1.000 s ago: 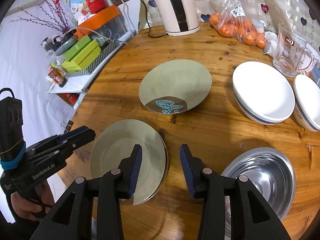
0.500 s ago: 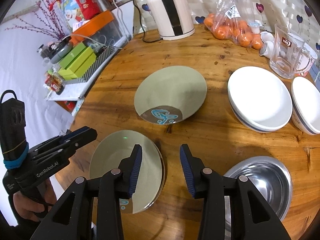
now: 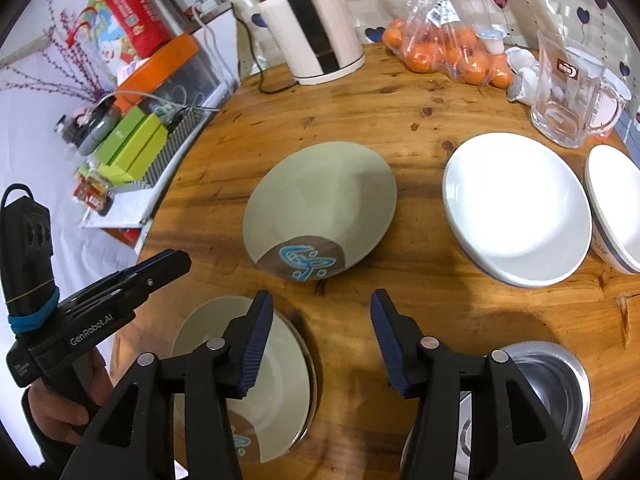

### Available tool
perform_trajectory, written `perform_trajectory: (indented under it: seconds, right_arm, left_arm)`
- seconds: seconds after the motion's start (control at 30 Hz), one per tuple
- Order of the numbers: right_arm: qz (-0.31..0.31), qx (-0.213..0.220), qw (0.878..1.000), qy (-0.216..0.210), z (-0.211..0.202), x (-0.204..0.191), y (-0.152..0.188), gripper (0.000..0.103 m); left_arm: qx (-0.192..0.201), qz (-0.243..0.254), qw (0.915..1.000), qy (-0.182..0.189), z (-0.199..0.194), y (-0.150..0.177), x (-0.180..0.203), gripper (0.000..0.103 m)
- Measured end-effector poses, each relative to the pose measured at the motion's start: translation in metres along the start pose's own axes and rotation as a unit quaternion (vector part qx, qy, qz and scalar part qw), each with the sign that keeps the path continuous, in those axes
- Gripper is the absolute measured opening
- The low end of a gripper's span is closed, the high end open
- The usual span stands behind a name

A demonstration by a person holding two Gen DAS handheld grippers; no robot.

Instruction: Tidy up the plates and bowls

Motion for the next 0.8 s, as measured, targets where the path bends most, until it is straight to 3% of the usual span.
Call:
perform_trajectory:
  seconds: [0.23,0.8]
  right_arm:
    - [0.013,-0.004,1.0,0.006,0.012,0.005,-0.008,0.052]
    - [0.025,-0.017,0.999,0.019,0.033,0.012,-0.013,0.052]
  left_arm:
    - [0.001,0.005,1.0,0.0,0.012,-0.011,-0.002,0.036]
    - [-0.012,0.024,0.9996,0.002,0.036,-0.022,0.003,0.036]
Point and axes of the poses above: each gripper's, at about its wrist camera, not at the fingertips, and z roughly the way its jaws point, x to its right, y to its underside, the point moved 4 cm from there along z, roughly the way its jaws point, and after that the axes turned 11 degrees about x, right-handed, at the moved point
